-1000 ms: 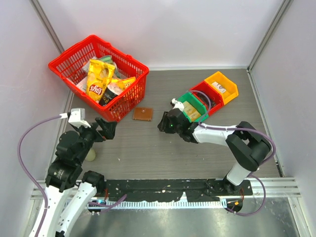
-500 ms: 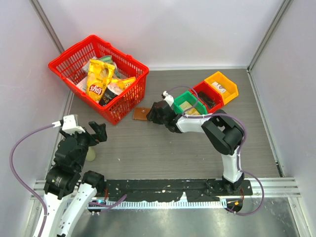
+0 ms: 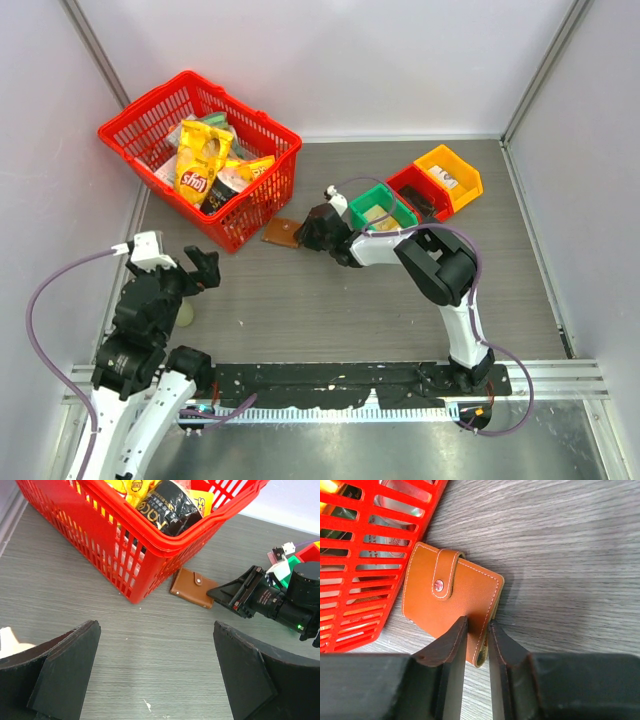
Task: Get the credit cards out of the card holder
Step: Move the card holder to the center of the board.
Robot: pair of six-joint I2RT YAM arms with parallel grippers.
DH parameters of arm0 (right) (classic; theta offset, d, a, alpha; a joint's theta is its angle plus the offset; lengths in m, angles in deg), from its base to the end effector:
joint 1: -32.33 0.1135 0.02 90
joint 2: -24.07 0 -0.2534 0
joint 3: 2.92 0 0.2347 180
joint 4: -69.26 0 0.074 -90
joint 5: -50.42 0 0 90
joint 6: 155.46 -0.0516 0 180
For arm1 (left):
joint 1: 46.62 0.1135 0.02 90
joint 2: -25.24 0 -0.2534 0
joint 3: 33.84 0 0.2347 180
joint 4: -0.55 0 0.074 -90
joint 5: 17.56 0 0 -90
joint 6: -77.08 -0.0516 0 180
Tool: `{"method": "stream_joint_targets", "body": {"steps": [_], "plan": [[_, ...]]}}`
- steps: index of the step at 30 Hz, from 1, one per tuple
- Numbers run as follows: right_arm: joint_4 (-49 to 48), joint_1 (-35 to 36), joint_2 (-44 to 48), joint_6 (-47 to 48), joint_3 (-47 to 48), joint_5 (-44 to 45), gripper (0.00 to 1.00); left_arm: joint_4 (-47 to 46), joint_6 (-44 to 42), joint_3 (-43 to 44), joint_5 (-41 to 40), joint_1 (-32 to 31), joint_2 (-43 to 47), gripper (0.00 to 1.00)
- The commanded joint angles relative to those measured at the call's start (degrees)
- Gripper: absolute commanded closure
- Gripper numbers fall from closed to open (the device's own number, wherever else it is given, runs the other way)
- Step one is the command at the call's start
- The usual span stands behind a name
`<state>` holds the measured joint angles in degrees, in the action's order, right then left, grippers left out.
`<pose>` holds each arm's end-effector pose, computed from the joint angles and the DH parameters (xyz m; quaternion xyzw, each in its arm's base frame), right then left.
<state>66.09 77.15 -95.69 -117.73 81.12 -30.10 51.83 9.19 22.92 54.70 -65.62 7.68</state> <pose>0.3192 0.3053 0.1293 0.0964 0.8695 0.3110 0.3714 0.0814 -0.0114 0.3125 -0.1178 0.7654 -0.1059 0.6238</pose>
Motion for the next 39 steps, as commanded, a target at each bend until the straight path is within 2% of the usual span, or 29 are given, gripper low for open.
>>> {"method": "stream_joint_targets", "body": {"steps": [1, 4, 9, 14, 21, 25, 28, 31, 32, 34, 39], "plan": [[-5.75, -0.08, -0.38, -1.52, 1.61, -1.21, 0.76, -0.79, 1.53, 0.76, 2.88, 0.02, -3.26, 0.00], [-7.16, -0.08, -0.73, -2.31, 1.52, -1.56, 0.76, -0.08, 3.20, 1.29, 3.41, 0.02, -5.72, 0.00], [-9.35, -0.26, -1.17, -4.42, 0.74, -2.36, 0.99, -0.43, 5.58, 1.64, 6.56, 0.02, -8.10, 0.00], [-12.69, -0.34, 4.08, -6.87, -6.81, 1.23, 0.99, 1.23, 6.36, 3.31, 15.88, 0.02, -12.57, 0.00], [-16.74, 0.36, 18.66, -11.80, -26.13, 7.74, 0.99, -0.34, 11.11, 2.61, 22.92, -0.68, -18.82, 0.00], [-16.65, 2.11, 29.11, -14.78, -38.45, 13.80, 0.99, -3.85, 14.36, 1.29, 21.44, -4.80, -21.98, 0.00], [-11.66, 5.09, 35.99, -15.84, -44.86, 18.11, 0.99, -6.14, 17.61, 0.59, 16.18, -9.81, -24.18, 0.03], [-8.75, 7.30, 41.79, -17.86, -48.48, 18.65, 0.99, -8.69, 21.91, -0.73, 10.29, -15.34, -26.46, 0.06], [-6.83, 8.35, 42.68, -18.04, -49.71, 18.48, 0.98, -9.39, 23.49, -1.26, 8.61, -16.93, -27.25, 0.06], [-3.49, 9.67, 45.05, -17.60, -50.42, 16.81, 0.89, -9.92, 26.48, -1.79, 4.75, -20.79, -29.36, 0.06], [9.26, 10.29, 53.21, -10.24, -48.93, 13.38, 0.48, -11.50, 33.69, -2.84, -2.38, -30.11, -34.29, 0.08]]}}
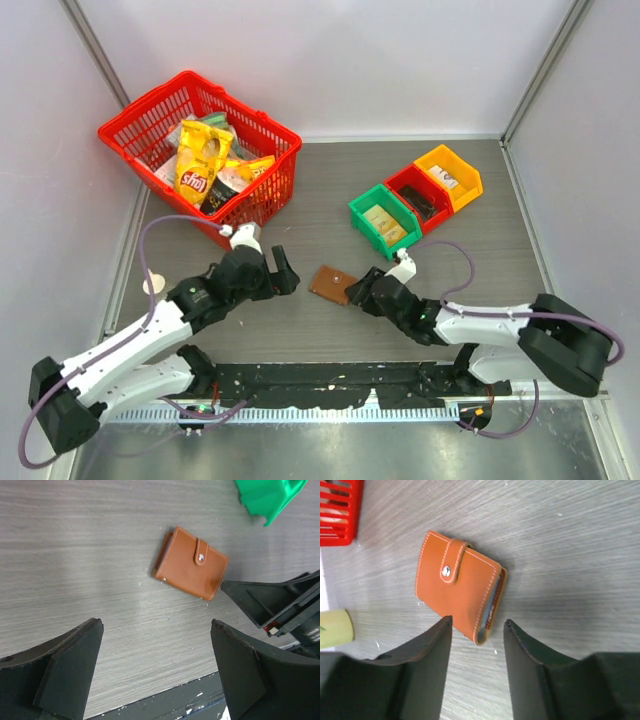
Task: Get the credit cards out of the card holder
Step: Move the card holder to the center of the board, then open the card holder at the center of the board.
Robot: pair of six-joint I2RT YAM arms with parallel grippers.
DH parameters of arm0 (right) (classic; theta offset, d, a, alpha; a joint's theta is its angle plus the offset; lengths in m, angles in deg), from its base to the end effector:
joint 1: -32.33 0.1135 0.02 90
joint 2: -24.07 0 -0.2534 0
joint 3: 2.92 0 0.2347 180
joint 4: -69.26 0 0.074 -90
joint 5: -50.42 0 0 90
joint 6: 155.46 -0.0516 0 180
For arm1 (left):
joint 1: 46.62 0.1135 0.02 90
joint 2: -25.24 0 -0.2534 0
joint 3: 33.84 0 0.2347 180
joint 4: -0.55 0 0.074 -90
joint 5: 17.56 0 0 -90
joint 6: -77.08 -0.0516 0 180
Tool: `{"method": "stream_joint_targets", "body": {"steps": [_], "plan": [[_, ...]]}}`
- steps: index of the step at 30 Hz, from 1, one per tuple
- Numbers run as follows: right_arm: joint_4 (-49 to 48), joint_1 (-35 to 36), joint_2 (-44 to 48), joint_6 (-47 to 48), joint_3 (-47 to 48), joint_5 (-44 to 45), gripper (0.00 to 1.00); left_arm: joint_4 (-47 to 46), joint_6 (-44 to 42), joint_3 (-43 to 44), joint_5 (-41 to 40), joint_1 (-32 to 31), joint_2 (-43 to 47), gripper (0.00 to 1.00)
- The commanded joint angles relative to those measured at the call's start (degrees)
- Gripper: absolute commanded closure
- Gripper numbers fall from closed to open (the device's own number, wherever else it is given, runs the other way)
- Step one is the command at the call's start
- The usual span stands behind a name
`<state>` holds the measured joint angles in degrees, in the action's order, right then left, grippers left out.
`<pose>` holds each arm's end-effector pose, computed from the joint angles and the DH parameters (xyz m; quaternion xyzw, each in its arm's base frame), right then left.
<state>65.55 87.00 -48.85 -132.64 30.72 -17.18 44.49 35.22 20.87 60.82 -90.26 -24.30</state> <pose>0.1469 0.1732 0.1363 0.1833 0.8575 0.3081 0.3690 0.1421 -0.1211 0.2495 -0.0789 0.8947 -0.2453 0.3649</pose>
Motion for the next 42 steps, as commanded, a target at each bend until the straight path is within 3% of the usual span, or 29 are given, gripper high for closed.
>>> {"method": "stream_joint_targets", "body": {"steps": [1, 5, 8, 11, 17, 26, 30, 37, 42], "plan": [[14.96, 0.43, 9.18, 6.34, 2.95, 0.89, 0.45, -4.60, 9.32, -0.96, -9.64, -6.97, -3.19, 0.08], [24.49, -1.49, 14.82, 19.17, 7.96, 0.47, 0.34, -8.63, 15.04, -3.77, -11.76, -10.50, -6.18, 0.11], [27.05, -8.58, 14.22, 31.03, 11.84, -10.38, 0.31, -13.03, 18.47, -5.88, -11.76, -11.03, -8.11, 0.14], [27.31, -15.20, 9.67, 39.45, 15.43, -24.44, 0.31, -17.24, 20.41, -6.76, -11.76, -10.94, -11.01, 0.19], [27.58, -20.83, -2.98, 48.97, 22.30, -35.99, 0.35, -23.32, 22.61, -4.57, -8.08, -10.85, -20.49, 0.27], [20.47, -20.84, -11.80, 49.17, 21.00, -44.27, 0.43, -27.45, 22.26, -0.62, -3.77, -8.93, -34.12, 0.35], [19.06, -18.82, -11.54, 46.53, 18.01, -46.13, 0.49, -27.98, 20.16, 1.23, -0.52, -4.80, -38.43, 0.48], [17.37, -10.38, -8.29, 39.23, 15.89, -42.96, 0.48, -25.17, 11.02, 8.08, 2.13, -0.57, -43.36, 0.43], [23.18, -12.82, -2.49, 36.95, 17.12, -32.52, 0.47, -23.15, 8.64, 7.74, 0.54, -0.48, -40.29, 0.35]]}}
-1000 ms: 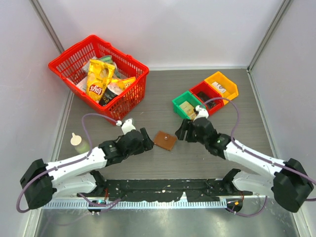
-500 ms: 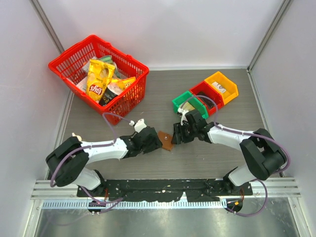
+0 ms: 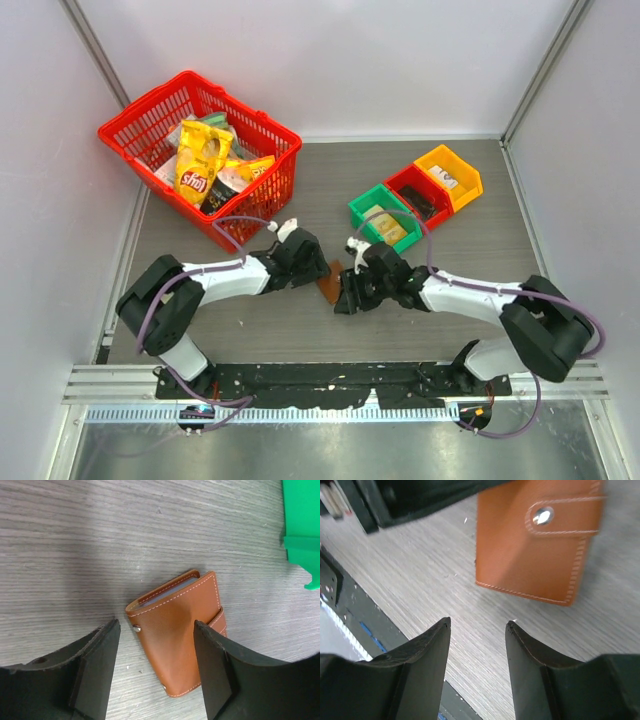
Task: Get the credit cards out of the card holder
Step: Open the card holder at the center of the board.
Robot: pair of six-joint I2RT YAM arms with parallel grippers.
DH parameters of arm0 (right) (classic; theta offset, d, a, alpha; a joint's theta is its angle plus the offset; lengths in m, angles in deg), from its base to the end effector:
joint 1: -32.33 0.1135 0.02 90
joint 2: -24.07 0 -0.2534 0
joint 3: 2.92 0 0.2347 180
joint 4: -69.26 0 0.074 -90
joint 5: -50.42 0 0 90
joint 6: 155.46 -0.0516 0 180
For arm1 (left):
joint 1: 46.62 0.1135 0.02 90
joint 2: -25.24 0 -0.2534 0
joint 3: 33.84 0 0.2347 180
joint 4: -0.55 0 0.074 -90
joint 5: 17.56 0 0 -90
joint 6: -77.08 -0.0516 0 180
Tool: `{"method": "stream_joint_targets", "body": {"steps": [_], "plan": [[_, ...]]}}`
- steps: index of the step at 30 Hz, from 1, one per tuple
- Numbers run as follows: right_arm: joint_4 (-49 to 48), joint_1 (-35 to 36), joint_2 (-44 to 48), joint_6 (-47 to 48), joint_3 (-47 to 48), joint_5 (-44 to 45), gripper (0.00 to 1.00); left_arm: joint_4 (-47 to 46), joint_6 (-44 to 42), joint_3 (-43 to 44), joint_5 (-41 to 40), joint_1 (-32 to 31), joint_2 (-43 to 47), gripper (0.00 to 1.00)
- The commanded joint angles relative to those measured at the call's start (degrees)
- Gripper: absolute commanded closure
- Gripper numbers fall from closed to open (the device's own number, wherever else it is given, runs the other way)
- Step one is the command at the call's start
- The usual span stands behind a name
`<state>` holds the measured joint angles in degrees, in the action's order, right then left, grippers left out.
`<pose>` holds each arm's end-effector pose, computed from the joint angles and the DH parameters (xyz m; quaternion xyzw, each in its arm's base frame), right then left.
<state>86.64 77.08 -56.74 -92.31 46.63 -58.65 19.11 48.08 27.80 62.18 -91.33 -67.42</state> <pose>0.1737 0.1959 0.1497 -0.2013 0.9023 0.3294 0.1918 0.2295 -0.2142 0.1507 -0.1630 0.9209 -0.2236 0.2747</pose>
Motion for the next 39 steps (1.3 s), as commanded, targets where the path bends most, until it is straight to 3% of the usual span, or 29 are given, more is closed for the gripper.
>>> {"method": "stream_joint_targets", "body": {"steps": [1, 6, 11, 16, 21, 23, 29, 39], "plan": [[2.35, -3.96, 6.36, -3.64, 0.86, 9.14, 0.47, 2.49, -4.13, 0.29, -0.29, 0.50, 3.71, 0.33], [-0.36, -10.82, 5.33, -3.91, 0.41, 4.14, 0.47, 2.58, -1.67, -3.75, 0.77, -0.29, 8.02, 0.27], [-7.12, -11.79, -1.34, -5.75, 0.24, -0.35, 0.48, 0.56, 1.84, -7.53, 2.17, -1.08, 9.34, 0.26], [-16.52, -11.79, -5.75, -9.97, -2.57, -4.57, 0.58, -3.40, 6.15, -10.79, 3.58, -1.00, 8.38, 0.26], [-24.26, -11.79, -7.08, -15.76, -7.22, -6.24, 0.92, -9.10, 9.75, -13.51, 4.37, -0.99, 7.41, 0.26], [-26.82, -11.79, -6.72, -18.04, -8.63, -6.33, 0.99, -10.77, 11.16, -14.57, 4.64, -0.99, 7.32, 0.26], [-35.78, -12.32, -6.28, -26.14, -13.03, -6.07, 0.99, -12.62, 13.01, -16.51, 5.69, -1.08, 7.15, 0.27], [-62.92, -14.25, -10.32, -46.26, -21.82, -8.09, 0.99, -13.41, 15.73, -20.02, 7.10, -1.17, 8.46, 0.26]]}}
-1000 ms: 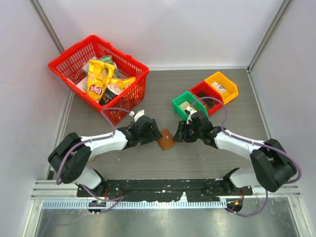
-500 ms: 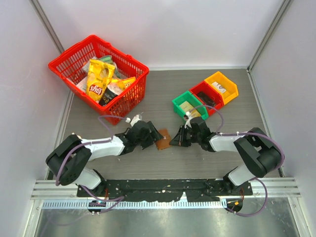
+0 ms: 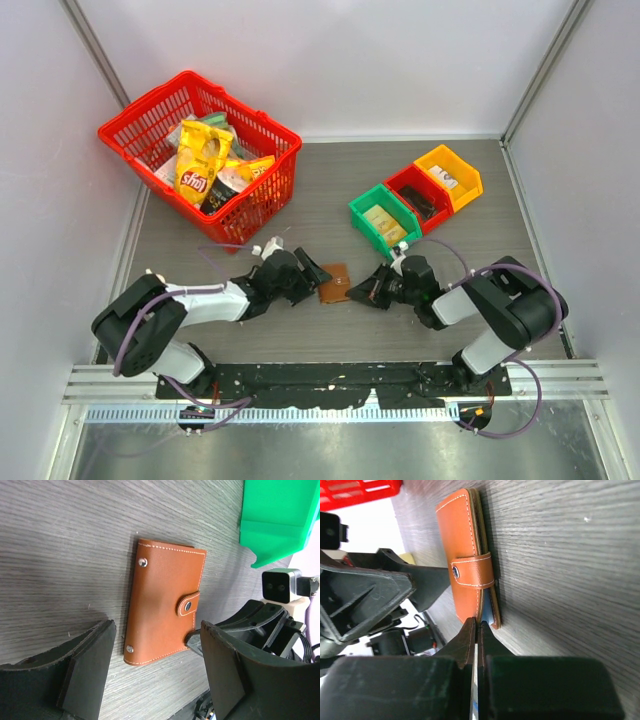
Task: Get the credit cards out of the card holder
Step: Open the card holder at the center of the board.
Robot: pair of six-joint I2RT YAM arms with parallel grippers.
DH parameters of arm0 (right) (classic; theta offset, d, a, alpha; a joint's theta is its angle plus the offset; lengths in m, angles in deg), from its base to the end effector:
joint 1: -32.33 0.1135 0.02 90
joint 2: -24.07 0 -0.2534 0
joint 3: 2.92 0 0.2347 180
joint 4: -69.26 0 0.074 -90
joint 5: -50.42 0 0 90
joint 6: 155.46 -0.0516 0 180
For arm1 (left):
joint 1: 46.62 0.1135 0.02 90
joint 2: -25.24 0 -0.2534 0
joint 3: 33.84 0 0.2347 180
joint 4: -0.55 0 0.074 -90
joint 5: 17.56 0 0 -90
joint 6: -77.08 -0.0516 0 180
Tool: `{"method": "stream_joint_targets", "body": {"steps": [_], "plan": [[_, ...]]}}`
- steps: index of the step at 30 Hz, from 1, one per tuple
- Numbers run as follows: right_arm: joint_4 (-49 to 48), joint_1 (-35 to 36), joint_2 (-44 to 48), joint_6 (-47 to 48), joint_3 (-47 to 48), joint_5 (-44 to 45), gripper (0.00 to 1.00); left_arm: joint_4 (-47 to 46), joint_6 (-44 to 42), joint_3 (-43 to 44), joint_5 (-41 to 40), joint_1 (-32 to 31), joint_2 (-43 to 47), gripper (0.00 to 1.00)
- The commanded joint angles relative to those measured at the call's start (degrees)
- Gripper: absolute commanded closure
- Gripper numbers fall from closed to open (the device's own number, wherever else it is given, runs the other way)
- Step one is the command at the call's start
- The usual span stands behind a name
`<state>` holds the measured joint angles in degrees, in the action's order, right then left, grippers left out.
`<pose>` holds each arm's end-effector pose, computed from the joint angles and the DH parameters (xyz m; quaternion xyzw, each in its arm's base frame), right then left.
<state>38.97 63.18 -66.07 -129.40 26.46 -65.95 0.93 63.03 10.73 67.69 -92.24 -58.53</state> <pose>0.1933 0.1422 0.1011 0.1321 0.8424 0.4898 0.1815 0.1926 -0.1907 0.1372 -0.2535 0.8679 -0.3531 0.2404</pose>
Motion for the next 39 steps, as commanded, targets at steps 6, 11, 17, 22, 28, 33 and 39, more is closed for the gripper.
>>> {"method": "stream_joint_targets", "body": {"steps": [6, 11, 17, 22, 28, 33, 39], "plan": [[-22.13, -0.44, -1.43, -16.03, -3.05, -0.88, 0.99, 2.57, 2.10, -2.69, 3.43, -1.48, -1.40, 0.26], [-21.96, -0.44, -0.12, -16.92, -3.14, -1.05, 0.99, 1.26, 3.42, -2.77, 3.96, -1.92, -2.45, 0.26], [-15.81, -0.35, 2.26, -13.76, -2.70, -0.88, 0.99, -4.89, 6.23, -5.15, 3.53, -1.92, -1.40, 0.40], [-12.47, -0.35, 3.58, -12.09, -3.14, -1.14, 0.99, -8.41, 6.32, -5.59, 3.52, -1.92, -0.52, 0.53], [-14.48, -0.35, 4.02, -14.19, -3.67, -1.23, 0.99, -7.10, 7.11, -5.15, 4.31, -2.01, -1.05, 0.30], [-15.72, -0.35, 5.42, -16.30, -3.32, -0.88, 0.99, -10.77, 9.57, -7.16, 6.68, -2.01, -2.19, 0.24], [-14.66, -0.44, 7.18, -16.74, -3.67, -0.44, 0.99, -19.74, 13.96, -9.63, 8.35, -2.01, -2.80, 0.33]]}}
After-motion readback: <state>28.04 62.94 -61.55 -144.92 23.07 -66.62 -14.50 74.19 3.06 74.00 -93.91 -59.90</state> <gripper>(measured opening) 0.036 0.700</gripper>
